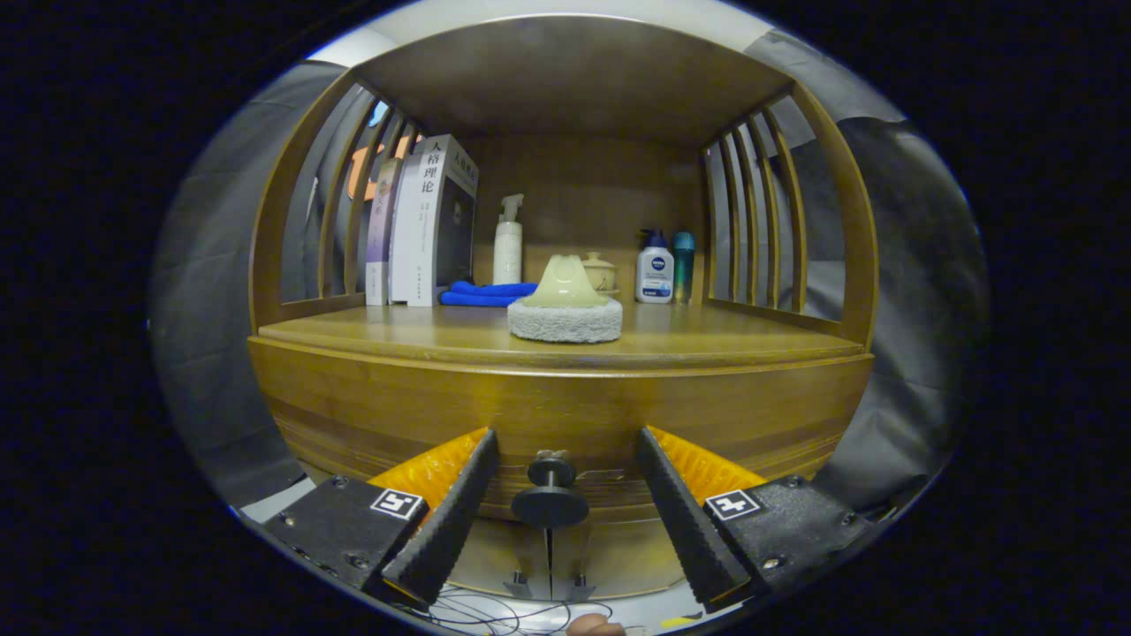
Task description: Pull open the drawer, take out the items inside it, and place them on the countertop above the cabinet.
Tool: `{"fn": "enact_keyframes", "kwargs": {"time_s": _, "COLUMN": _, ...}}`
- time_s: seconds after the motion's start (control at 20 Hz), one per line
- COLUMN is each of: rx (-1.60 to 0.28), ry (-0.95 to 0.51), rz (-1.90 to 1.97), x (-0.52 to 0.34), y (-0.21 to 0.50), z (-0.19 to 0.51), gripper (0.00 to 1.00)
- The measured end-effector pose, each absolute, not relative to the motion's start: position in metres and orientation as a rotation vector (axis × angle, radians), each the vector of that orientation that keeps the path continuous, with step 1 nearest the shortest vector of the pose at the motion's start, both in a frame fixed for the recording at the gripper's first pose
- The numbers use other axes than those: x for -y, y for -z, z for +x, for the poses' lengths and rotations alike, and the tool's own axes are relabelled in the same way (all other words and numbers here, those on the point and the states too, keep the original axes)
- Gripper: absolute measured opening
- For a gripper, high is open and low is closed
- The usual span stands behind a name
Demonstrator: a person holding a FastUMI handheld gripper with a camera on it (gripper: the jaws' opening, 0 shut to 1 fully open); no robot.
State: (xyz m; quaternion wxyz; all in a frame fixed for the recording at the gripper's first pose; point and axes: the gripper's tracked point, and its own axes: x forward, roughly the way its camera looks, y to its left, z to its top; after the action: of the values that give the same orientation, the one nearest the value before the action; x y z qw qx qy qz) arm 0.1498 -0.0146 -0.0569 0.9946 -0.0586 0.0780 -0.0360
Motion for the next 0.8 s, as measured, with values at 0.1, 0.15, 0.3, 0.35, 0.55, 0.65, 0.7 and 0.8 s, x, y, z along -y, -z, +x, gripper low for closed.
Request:
{"fn": "enact_keyframes", "kwargs": {"time_s": 0.1, "rx": -0.157, "ry": 0.075, "rz": -0.125, "x": 0.015, "y": 0.057, "z": 0.151, "gripper": 1.0}}
{"fn": "enact_keyframes", "kwargs": {"time_s": 0.15, "rx": -0.157, "ry": 0.073, "rz": -0.117, "x": 0.014, "y": 0.057, "z": 0.15, "gripper": 1.0}}
{"fn": "enact_keyframes", "kwargs": {"time_s": 0.3, "rx": -0.163, "ry": 0.073, "rz": -0.099, "x": 0.015, "y": 0.057, "z": 0.15, "gripper": 1.0}}
{"fn": "enact_keyframes", "kwargs": {"time_s": 0.35, "rx": -0.173, "ry": 0.077, "rz": -0.087, "x": 0.016, "y": 0.058, "z": 0.148, "gripper": 1.0}}
{"fn": "enact_keyframes", "kwargs": {"time_s": 0.55, "rx": -0.139, "ry": 0.072, "rz": -0.11, "x": 0.014, "y": 0.04, "z": 0.128, "gripper": 1.0}}
{"fn": "enact_keyframes", "kwargs": {"time_s": 0.65, "rx": -0.12, "ry": 0.054, "rz": -0.118, "x": 0.007, "y": 0.029, "z": 0.108, "gripper": 1.0}}
{"fn": "enact_keyframes", "kwargs": {"time_s": 0.7, "rx": -0.107, "ry": 0.038, "rz": -0.112, "x": 0.002, "y": 0.024, "z": 0.098, "gripper": 1.0}}
{"fn": "enact_keyframes", "kwargs": {"time_s": 0.8, "rx": -0.104, "ry": 0.026, "rz": -0.097, "x": -0.001, "y": 0.02, "z": 0.075, "gripper": 1.0}}
